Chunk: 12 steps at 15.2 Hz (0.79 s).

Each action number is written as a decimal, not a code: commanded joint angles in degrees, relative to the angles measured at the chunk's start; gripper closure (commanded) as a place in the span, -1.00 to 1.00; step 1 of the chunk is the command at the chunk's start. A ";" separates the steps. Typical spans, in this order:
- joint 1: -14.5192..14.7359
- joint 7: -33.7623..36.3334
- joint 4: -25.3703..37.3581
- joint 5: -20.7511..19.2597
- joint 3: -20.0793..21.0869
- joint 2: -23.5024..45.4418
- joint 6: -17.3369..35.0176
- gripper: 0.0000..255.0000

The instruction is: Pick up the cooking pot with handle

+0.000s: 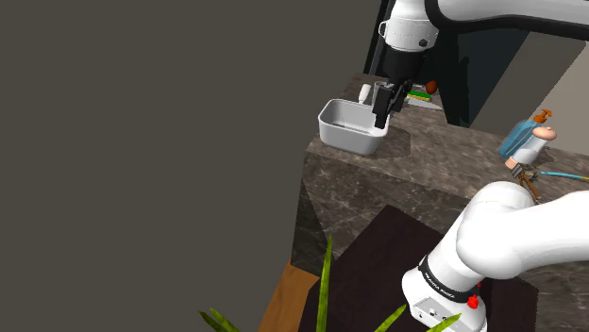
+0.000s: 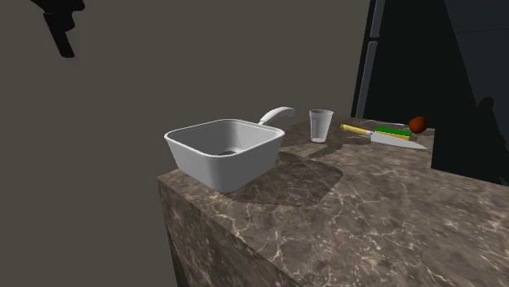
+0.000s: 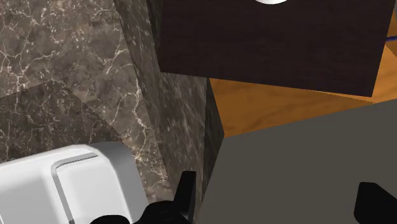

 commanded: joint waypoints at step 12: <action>-3.43 -12.67 4.21 -3.65 -13.46 13.85 11.19 -1.00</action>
